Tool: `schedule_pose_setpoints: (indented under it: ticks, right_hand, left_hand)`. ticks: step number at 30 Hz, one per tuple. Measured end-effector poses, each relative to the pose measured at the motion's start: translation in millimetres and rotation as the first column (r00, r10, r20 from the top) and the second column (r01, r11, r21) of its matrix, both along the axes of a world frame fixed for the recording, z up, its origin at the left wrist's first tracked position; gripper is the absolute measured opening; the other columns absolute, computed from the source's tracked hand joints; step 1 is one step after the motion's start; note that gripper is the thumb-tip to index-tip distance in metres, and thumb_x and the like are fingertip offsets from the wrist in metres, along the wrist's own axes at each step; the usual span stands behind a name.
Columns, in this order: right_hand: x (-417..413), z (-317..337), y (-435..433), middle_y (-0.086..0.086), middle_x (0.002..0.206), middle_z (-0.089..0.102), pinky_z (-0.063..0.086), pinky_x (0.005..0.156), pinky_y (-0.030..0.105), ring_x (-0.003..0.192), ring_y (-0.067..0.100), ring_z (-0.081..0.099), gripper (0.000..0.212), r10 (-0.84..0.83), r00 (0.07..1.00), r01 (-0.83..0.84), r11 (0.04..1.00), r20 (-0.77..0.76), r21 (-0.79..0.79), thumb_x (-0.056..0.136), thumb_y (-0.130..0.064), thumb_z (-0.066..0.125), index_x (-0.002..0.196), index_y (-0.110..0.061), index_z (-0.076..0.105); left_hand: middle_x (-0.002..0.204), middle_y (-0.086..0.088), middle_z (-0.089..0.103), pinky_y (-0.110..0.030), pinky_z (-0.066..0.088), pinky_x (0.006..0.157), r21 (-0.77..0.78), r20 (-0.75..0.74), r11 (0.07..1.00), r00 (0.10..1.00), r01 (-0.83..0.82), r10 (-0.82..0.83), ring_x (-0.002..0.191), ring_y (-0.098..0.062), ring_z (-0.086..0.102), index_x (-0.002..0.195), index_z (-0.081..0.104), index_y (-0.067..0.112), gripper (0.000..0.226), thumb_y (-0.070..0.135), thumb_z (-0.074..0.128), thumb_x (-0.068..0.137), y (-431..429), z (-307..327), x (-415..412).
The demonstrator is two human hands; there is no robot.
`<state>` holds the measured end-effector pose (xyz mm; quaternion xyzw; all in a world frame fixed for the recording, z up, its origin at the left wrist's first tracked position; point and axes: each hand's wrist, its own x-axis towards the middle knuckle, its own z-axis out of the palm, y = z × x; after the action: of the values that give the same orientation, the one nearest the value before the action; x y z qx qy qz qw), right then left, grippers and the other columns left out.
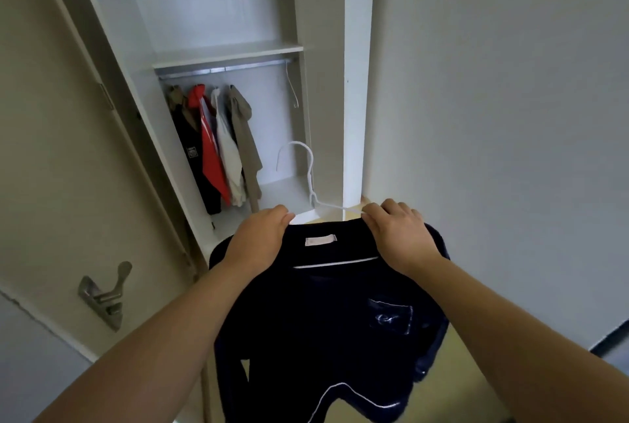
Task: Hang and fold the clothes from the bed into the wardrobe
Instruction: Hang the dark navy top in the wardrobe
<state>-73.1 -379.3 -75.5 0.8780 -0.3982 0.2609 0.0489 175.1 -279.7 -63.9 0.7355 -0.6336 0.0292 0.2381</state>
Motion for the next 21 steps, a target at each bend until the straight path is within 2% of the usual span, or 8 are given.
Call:
schedule_pose_setpoints:
  ticks: [3, 6, 7, 10, 13, 15, 17, 21]
  right_hand:
    - [28.3, 8.7, -25.4, 0.009, 0.096, 0.061, 0.047, 0.077, 0.043, 0.084, 0.032, 0.054, 0.030, 0.014, 0.999, -0.015, 0.999, 0.032, 0.049, 0.106, -0.030, 0.039, 0.120, -0.015, 0.060]
    - [55.6, 9.9, -49.6, 0.005, 0.088, 0.058, 0.047, 0.068, 0.038, 0.076, 0.029, 0.054, 0.018, 0.007, 0.996, -0.009, 1.000, 0.090, 0.024, 0.104, -0.024, 0.047, 0.110, -0.016, 0.062]
    - [64.5, 7.0, -59.2, 0.003, 0.084, 0.055, 0.044, 0.064, 0.035, 0.074, 0.028, 0.053, 0.014, 0.010, 0.998, -0.013, 0.999, 0.067, 0.039, 0.103, -0.023, 0.048, 0.105, -0.016, 0.061]
    - [86.7, -9.6, -96.0, -0.003, 0.087, 0.051, 0.041, 0.062, 0.032, 0.077, 0.025, 0.055, 0.018, 0.010, 0.993, 0.005, 0.992, -0.116, 0.126, 0.104, -0.030, 0.042, 0.105, -0.021, 0.057]
    - [113.0, -20.6, -138.7, -0.002, 0.093, 0.057, 0.050, 0.059, 0.033, 0.073, 0.025, 0.057, 0.008, -0.011, 0.994, 0.024, 0.993, -0.111, 0.115, 0.100, -0.020, 0.051, 0.106, -0.020, 0.057]
    - [135.8, -19.7, -170.1, -0.002, 0.086, 0.055, 0.052, 0.059, 0.037, 0.068, 0.026, 0.056, 0.006, 0.034, 0.989, -0.010, 0.986, -0.142, 0.166, 0.097, -0.015, 0.051, 0.098, -0.021, 0.050]
    - [152.6, -14.4, -204.8, -0.004, 0.083, 0.055, 0.054, 0.066, 0.042, 0.070, 0.026, 0.059, 0.008, 0.101, 0.969, -0.047, 0.971, -0.224, 0.235, 0.100, -0.020, 0.042, 0.093, -0.024, 0.044]
    - [178.4, -0.3, -280.1, -0.005, 0.080, 0.057, 0.054, 0.061, 0.038, 0.065, 0.022, 0.057, 0.007, 0.089, 0.978, -0.059, 0.985, -0.186, 0.161, 0.100, -0.020, 0.045, 0.096, -0.023, 0.049]
  left_hand:
    - [0.073, -0.005, 0.055, -0.043, 0.041, 0.066, -0.041, 0.005, 0.998, 0.999, 0.042, -0.042, 0.070, -0.027, 0.052, 0.077, 0.048, 0.009, 0.037, 0.028, 0.041, 0.107, -30.9, 13.0, 31.9]
    - [0.074, -0.007, 0.058, -0.044, 0.042, 0.067, -0.111, 0.065, 0.992, 0.997, 0.053, -0.046, 0.071, -0.027, 0.053, 0.078, 0.053, 0.006, 0.038, 0.028, 0.040, 0.107, -63.8, 17.1, 63.2]
    - [0.076, -0.006, 0.059, -0.045, 0.043, 0.069, -0.077, 0.107, 0.996, 0.993, 0.052, -0.044, 0.073, -0.028, 0.054, 0.079, 0.053, 0.008, 0.037, 0.028, 0.039, 0.107, -75.1, 14.2, 71.9]
    - [0.082, -0.001, 0.058, -0.043, 0.048, 0.072, 0.212, 0.273, 0.976, 0.957, 0.041, -0.099, 0.077, -0.026, 0.058, 0.085, 0.049, 0.014, 0.035, 0.035, 0.032, 0.108, -114.8, 4.8, 98.5]
    - [0.077, 0.003, 0.060, -0.041, 0.049, 0.067, 0.132, 0.429, 0.991, 0.901, 0.013, -0.069, 0.071, -0.021, 0.058, 0.085, 0.055, 0.017, 0.038, 0.040, 0.033, 0.107, -163.2, 4.4, 131.3]
    - [0.078, 0.000, 0.061, -0.042, 0.049, 0.067, 0.100, 0.403, 0.995, 0.915, -0.012, -0.030, 0.072, -0.023, 0.059, 0.085, 0.056, 0.016, 0.035, 0.035, 0.036, 0.107, -196.5, 2.7, 148.4]
    - [0.084, -0.003, 0.062, -0.040, 0.048, 0.067, 0.198, 0.384, 0.980, 0.922, -0.019, -0.060, 0.078, -0.024, 0.060, 0.088, 0.057, 0.015, 0.030, 0.030, 0.038, 0.107, -229.8, 3.4, 161.4]
    - [0.086, -0.004, 0.063, -0.039, 0.048, 0.064, 0.140, 0.424, 0.986, 0.905, -0.088, 0.020, 0.078, -0.022, 0.060, 0.089, 0.060, 0.014, 0.027, 0.025, 0.039, 0.104, -301.2, 11.7, 191.4]
